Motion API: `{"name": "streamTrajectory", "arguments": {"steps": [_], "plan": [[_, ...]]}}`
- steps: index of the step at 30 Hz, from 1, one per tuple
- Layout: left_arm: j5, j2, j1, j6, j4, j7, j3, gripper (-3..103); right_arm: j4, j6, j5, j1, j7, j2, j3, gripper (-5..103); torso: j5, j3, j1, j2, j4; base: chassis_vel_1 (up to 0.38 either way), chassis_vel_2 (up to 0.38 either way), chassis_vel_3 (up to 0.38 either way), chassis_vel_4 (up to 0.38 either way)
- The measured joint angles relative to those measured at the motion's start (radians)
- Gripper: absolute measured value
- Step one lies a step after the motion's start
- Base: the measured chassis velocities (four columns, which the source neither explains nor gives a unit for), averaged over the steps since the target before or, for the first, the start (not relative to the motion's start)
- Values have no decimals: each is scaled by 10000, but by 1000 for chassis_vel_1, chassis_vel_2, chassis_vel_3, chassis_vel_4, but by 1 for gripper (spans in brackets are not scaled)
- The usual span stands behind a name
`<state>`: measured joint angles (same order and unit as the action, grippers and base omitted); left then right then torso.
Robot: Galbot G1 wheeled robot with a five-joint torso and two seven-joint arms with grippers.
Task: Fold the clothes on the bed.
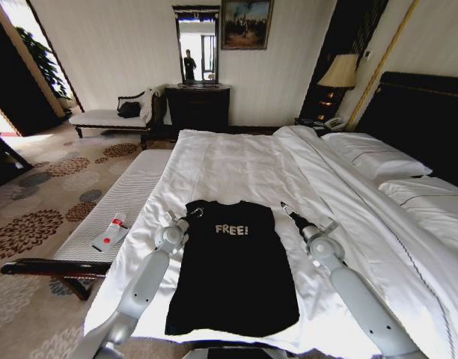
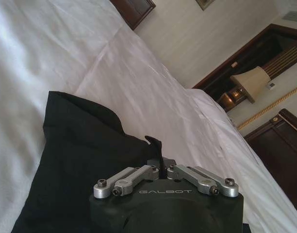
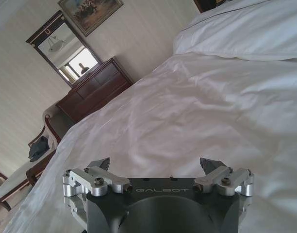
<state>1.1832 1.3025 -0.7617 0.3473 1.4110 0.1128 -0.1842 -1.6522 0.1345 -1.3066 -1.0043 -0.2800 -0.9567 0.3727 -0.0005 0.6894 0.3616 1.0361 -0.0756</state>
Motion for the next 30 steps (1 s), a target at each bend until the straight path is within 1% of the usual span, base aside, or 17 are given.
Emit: {"name": "streamTrajectory", "arguments": {"steps": [1, 3, 6, 7, 9, 10, 12, 14, 15, 16, 18, 19, 20, 24, 25, 27, 30], "plan": [[-45, -15, -45, 1, 80, 7, 30, 7, 8, -2, 12, 2, 0, -9, -5, 100, -1, 0, 0, 0, 0, 0, 0, 0, 0], [-61, -35, -73, 4, 133, 9, 45, 7, 14, -2, 20, 2, 0, -12, -7, 100, -1, 0, 0, 0, 0, 0, 0, 0, 0], [0, -333, -357, 93, 687, 51, 75, 24, 60, -5, 77, 3, 4, -40, -14, 100, -1, 0, 0, 1, 0, 0, 0, 0, 0], [0, -333, -357, 93, 687, 51, 75, 24, 60, -5, 77, 3, 4, -40, -14, 100, -1, 0, 0, 1, 0, 0, 0, 0, 0], [389, -624, -721, 275, 1361, 158, -87, 34, 100, -8, 97, 3, 6, -57, -17, 100, -2, 0, 0, 1, 1, 0, 0, 0, 0], [507, -719, -857, 333, 1590, 194, -167, 34, 118, -9, 97, 7, 6, -60, -24, 100, -1, 0, -1, 0, 1, 0, 0, 0, 0], [731, -917, -1186, 431, 2157, 261, -413, 45, 182, -8, 85, 57, 6, -61, -78, 100, -2, -1, -1, 1, 2, 0, 0, 0, 0], [794, -963, -1277, 442, 2322, 291, -506, 45, 208, -9, 63, 84, 3, -61, -105, 100, -2, -1, -2, 0, 2, 0, 0, 0, 0], [1084, -1121, -1512, 449, 2815, 459, -850, 56, 304, 31, -63, 205, -24, -52, -204, 100, -3, -1, -2, 1, 0, 0, 0, 0, 0], [1084, -1121, -1512, 449, 2815, 459, -850, 56, 304, 31, -63, 205, -24, -52, -204, 100, -3, -1, -2, 1, 0, 0, 0, 0, 0], [1477, -1419, -1775, 433, 3493, 715, -1371, 68, 459, 415, -224, 440, -28, 43, -453, 100, -3, -1, -2, 1, 2, 0, 0, 0, 0], [1523, -1506, -1824, 431, 3638, 748, -1486, 68, 506, 534, -248, 496, -29, 76, -530, 100, -3, -1, -2, 1, 2, 0, 0, 0, 0], [1523, -1506, -1824, 431, 3638, 748, -1486, 68, 506, 534, -248, 496, -29, 76, -530, 100, -3, -1, -2, 1, 2, 0, 0, 0, 0], [1155, -2184, -2164, 382, 4804, 737, -2004, 89, 1070, 1093, -665, 1172, -197, 174, -1240, 100, -3, -1, -2, 2, 1, 0, 0, 0, 0], [1155, -2184, -2164, 382, 4804, 737, -2004, 89, 1070, 1093, -665, 1172, -197, 174, -1240, 100, -3, -1, -2, 2, 1, 0, 0, 0, 0], [1284, -2604, -2228, 361, 5489, 889, -2258, 98, 1459, 1201, -911, 1719, -357, 110, -1598, 100, -4, -1, -2, 2, 2, 0, 0, 0, 0], [1490, -3065, -2197, 355, 5834, 1171, -2344, 99, 1724, 1225, -958, 2044, -320, 80, -1852, 100, -4, 0, -2, 2, 1, 0, 0, 0, 0]]}}
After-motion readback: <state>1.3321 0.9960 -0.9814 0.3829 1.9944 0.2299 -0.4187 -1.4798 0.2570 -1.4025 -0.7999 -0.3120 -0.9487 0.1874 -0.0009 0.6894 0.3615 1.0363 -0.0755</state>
